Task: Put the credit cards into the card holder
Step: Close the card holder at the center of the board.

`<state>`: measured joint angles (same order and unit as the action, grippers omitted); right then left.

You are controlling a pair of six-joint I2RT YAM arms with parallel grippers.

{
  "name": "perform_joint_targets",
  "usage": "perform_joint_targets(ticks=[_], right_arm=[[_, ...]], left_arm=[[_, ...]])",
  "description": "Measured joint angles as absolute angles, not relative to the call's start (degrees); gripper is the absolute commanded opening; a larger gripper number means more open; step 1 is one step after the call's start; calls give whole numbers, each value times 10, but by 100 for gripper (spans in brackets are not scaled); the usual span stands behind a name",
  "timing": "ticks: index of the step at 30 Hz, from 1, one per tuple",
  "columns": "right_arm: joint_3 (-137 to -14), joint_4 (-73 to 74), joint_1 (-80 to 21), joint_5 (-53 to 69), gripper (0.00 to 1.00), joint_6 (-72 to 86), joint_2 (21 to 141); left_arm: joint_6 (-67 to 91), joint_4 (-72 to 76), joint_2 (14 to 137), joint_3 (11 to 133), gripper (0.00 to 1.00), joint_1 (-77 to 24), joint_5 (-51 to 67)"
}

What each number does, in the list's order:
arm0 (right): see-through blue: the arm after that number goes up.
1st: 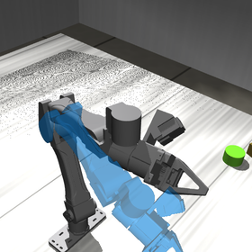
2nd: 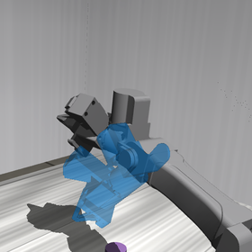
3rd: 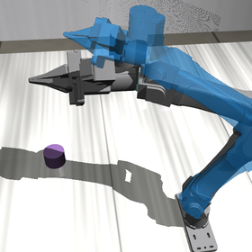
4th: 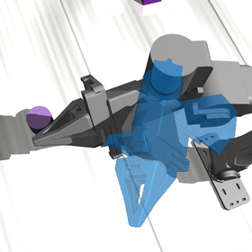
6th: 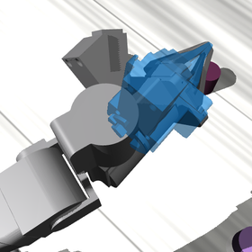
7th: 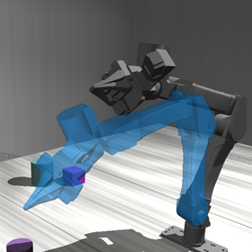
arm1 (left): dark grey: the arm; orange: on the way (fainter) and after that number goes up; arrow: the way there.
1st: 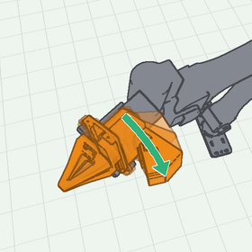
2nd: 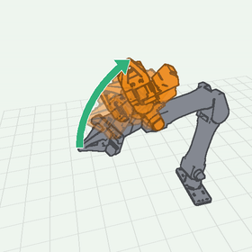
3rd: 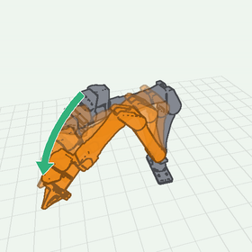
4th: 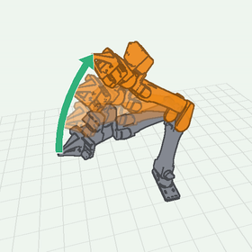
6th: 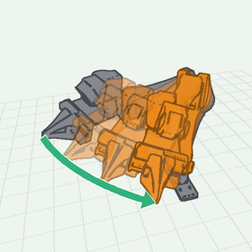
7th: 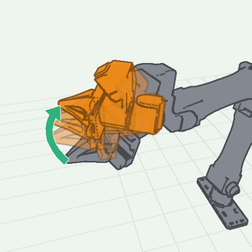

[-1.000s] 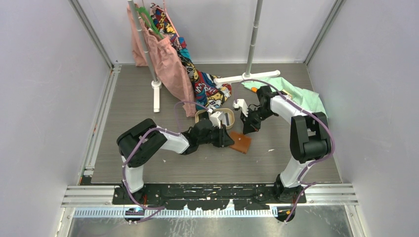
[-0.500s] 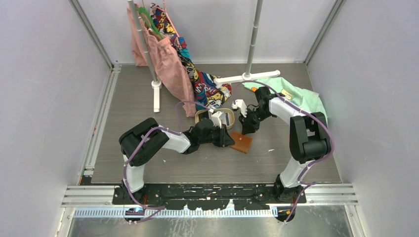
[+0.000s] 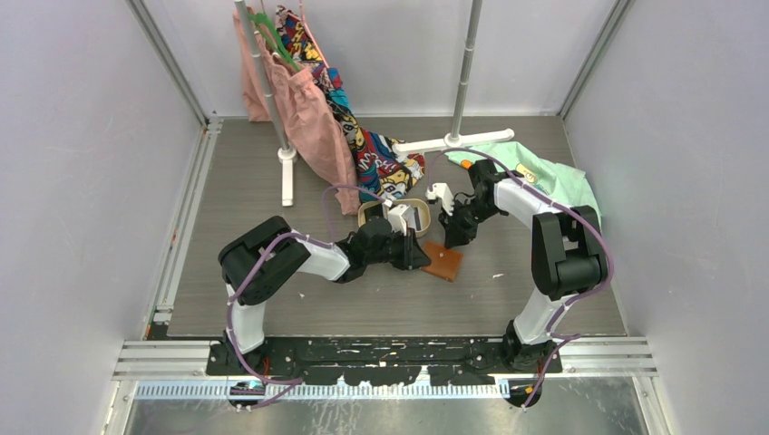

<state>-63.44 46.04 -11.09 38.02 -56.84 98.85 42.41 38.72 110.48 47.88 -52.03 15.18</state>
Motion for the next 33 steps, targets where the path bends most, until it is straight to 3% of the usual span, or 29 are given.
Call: perform_joint_targets(ticks=[13, 21, 27, 33], right_arm=[[-634, 445, -111, 380, 26, -546, 986], [-634, 435, -111, 380, 16, -535, 986], [-635, 441, -111, 380, 22, -535, 986], [-635, 449, -111, 380, 18, -537, 986]], left_arm=[[424, 387, 1105, 479, 15, -520, 152], [424, 387, 1107, 481, 14, -520, 153], [424, 387, 1109, 484, 14, -520, 155], [424, 386, 1109, 484, 14, -520, 156]])
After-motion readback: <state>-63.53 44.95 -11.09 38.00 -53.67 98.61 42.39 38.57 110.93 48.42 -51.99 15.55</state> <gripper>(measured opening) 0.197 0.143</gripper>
